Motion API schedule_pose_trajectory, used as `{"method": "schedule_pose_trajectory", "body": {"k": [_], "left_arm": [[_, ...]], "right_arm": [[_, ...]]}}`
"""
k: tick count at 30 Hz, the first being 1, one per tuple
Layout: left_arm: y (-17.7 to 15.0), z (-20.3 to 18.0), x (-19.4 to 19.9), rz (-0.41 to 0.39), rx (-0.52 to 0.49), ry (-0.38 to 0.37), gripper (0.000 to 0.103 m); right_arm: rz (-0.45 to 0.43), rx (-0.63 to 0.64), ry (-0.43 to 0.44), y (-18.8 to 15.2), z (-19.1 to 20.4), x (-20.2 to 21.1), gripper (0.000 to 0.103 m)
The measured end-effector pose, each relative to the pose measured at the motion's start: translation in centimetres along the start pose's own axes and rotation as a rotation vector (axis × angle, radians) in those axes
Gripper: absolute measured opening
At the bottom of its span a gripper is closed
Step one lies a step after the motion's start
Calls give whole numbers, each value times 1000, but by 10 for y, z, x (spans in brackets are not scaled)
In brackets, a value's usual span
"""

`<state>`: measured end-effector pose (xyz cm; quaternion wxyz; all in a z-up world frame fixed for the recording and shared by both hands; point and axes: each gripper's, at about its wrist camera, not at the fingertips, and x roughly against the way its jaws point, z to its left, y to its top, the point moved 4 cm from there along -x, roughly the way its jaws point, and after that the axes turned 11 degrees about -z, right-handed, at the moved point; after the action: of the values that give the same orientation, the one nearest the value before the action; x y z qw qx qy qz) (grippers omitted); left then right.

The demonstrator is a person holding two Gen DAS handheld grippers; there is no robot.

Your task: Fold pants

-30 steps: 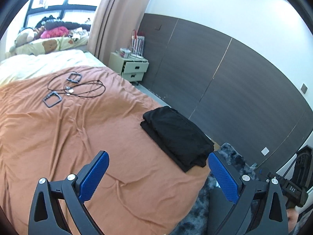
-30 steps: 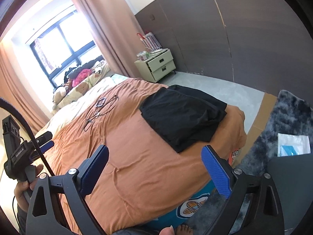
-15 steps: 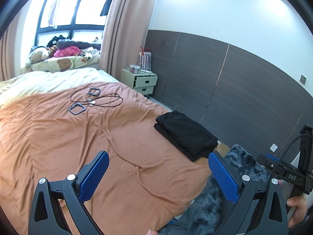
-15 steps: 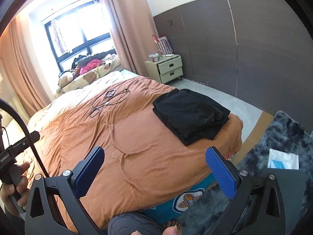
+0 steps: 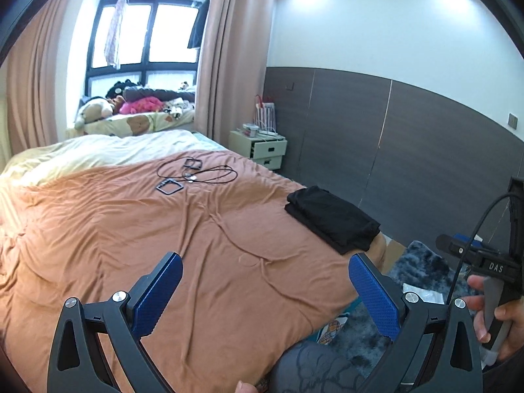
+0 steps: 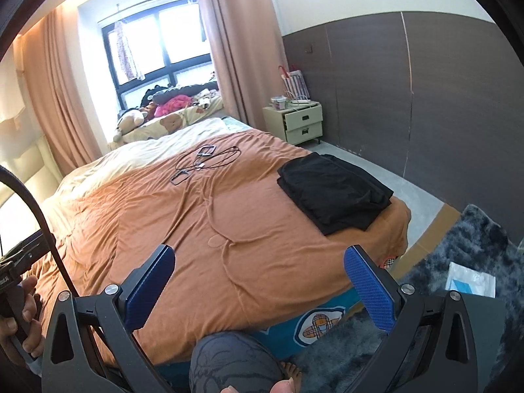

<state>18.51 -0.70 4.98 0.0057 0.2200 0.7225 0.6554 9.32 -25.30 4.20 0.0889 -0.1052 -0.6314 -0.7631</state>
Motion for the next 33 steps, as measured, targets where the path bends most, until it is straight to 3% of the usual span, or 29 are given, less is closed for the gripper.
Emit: {"method": "schedule_pose_trajectory", "body": {"k": [15,33], "left_arm": [[-46,-2,75,-24,-9,93,103],[-79,-6,151,-122,-22,194,102]], "right_arm": [[-26,85,45,-36,26,44,103],[-38,131,105,-82,41,95,103]]}}
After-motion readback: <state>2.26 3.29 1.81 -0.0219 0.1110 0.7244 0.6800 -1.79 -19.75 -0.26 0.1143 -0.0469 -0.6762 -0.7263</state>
